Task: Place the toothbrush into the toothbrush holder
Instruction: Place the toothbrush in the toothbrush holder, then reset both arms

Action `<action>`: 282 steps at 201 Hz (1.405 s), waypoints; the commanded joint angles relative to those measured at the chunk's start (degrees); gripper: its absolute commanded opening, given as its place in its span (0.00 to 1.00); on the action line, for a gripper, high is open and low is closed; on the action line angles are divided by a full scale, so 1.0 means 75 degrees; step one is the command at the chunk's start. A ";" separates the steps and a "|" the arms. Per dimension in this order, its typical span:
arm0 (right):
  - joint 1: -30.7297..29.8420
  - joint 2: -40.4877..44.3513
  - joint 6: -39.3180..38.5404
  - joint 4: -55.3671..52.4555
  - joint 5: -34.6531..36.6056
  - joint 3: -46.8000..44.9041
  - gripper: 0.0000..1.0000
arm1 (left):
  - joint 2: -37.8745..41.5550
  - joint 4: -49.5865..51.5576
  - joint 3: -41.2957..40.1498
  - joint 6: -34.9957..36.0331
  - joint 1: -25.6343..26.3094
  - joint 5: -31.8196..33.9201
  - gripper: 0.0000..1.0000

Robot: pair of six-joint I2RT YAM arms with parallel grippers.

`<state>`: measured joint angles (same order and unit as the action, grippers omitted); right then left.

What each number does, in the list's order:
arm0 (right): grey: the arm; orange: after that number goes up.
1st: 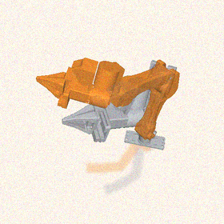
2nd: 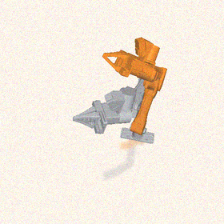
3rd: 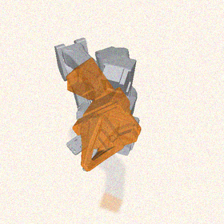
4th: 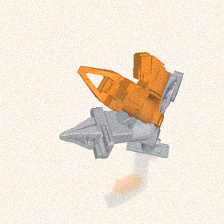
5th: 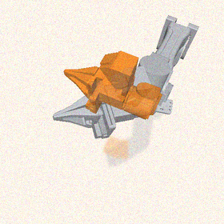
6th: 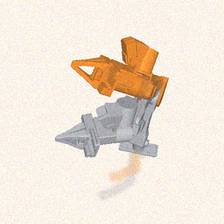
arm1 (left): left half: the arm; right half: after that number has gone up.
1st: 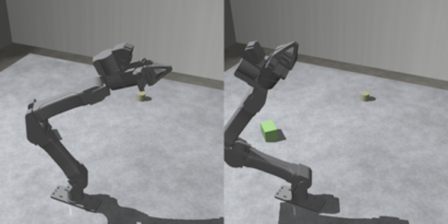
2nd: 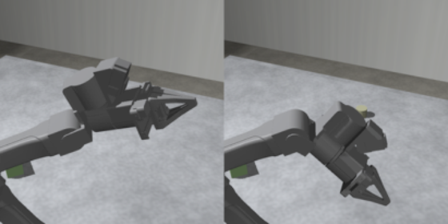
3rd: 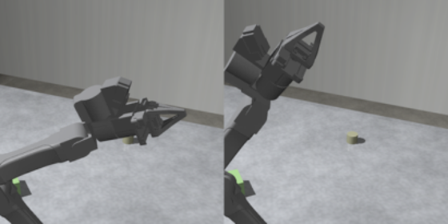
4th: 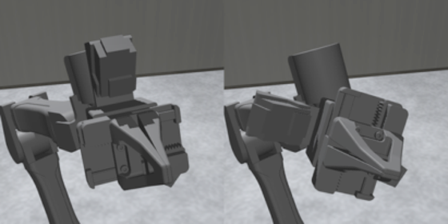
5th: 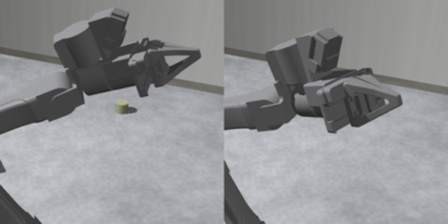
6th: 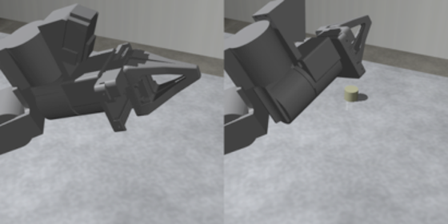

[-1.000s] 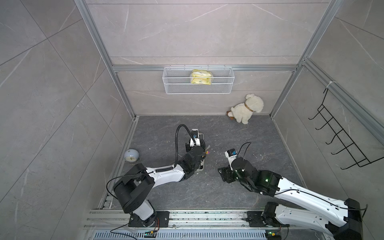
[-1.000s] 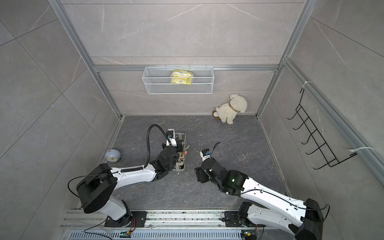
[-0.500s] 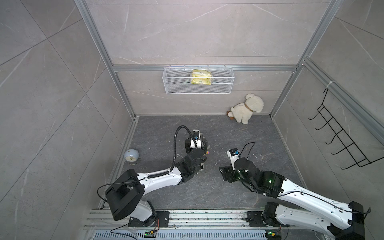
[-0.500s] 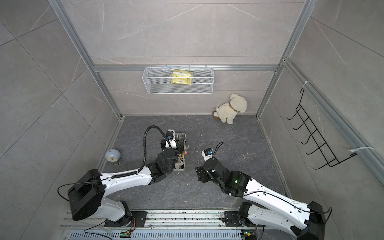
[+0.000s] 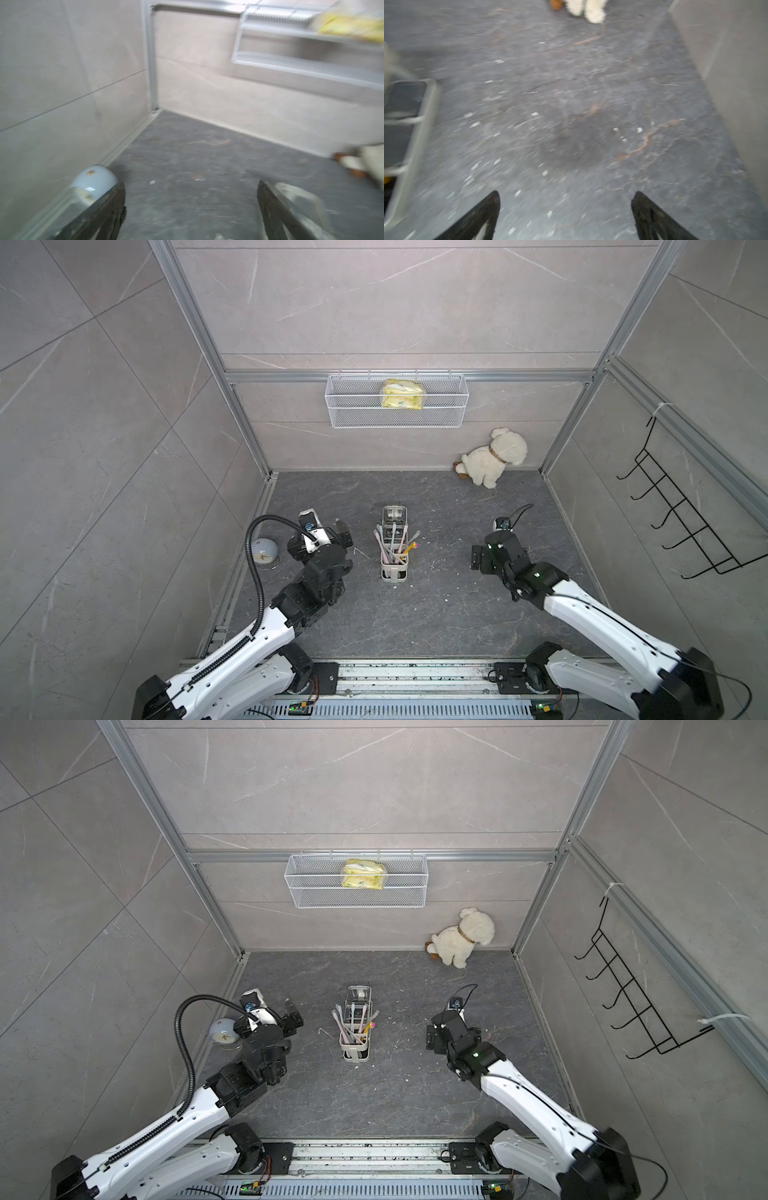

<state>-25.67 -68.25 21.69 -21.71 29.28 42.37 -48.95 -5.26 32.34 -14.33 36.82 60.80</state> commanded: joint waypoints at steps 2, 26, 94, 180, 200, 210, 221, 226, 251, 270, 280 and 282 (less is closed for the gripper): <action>0.0480 -0.1351 -0.0758 0.0982 0.1112 0.0291 1.00 | -0.0542 -0.0734 -0.0741 0.1230 -0.1333 -0.0737 0.99; 0.0671 -0.2362 -0.1681 0.3063 0.1473 -0.0080 1.00 | -0.2478 -0.4531 -0.2162 0.1249 -0.2764 -0.2176 1.00; 0.1696 -0.1823 -0.2294 0.6897 -0.0010 -0.1858 1.00 | -0.4900 -0.8216 -0.2897 0.2246 -0.4549 -0.6589 1.00; 0.1772 -0.2426 -0.3274 1.1225 -0.1104 -0.3503 1.00 | -0.4888 -0.6283 -0.1835 0.2158 -0.5102 -0.7871 1.00; 0.1832 -0.2777 -0.3237 1.1595 -0.1231 -0.3637 1.00 | -0.4884 -0.5766 -0.1587 0.2039 -0.5237 -0.7993 1.00; 0.1728 -0.2986 -0.3355 1.2496 -0.1212 -0.3932 1.00 | -0.4870 -0.5754 -0.1594 0.2023 -0.5235 -0.7944 1.00; 0.1736 -0.2726 -0.3245 1.1820 -0.1214 -0.3830 1.00 | -0.4886 -0.5756 -0.1573 0.2027 -0.5234 -0.7974 1.00; 0.1740 -0.2805 -0.3250 1.1794 -0.1196 -0.3727 1.00 | -0.4883 -0.5747 -0.1569 0.2023 -0.5236 -0.7981 1.00; 0.1739 -0.2811 -0.3238 1.1552 -0.1131 -0.3581 1.00 | -0.4893 -0.5726 -0.1562 0.2021 -0.5242 -0.7993 1.00; 0.1759 -0.2797 -0.3186 1.1309 -0.1126 -0.3457 1.00 | -0.4896 -0.5721 -0.1557 0.2016 -0.5249 -0.8014 1.00; 0.1890 -0.2790 -0.3080 1.0989 -0.1261 -0.3311 1.00 | -0.4891 -0.5715 -0.1560 0.2024 -0.5249 -0.7999 1.00; 0.1915 -0.2776 -0.3062 1.0936 -0.1283 -0.3298 1.00 | -0.4897 -0.5719 -0.1561 0.2024 -0.5249 -0.8000 1.00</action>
<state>-12.29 -89.38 -1.74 63.02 21.12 15.00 -86.48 -47.55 19.35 1.43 -2.26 1.41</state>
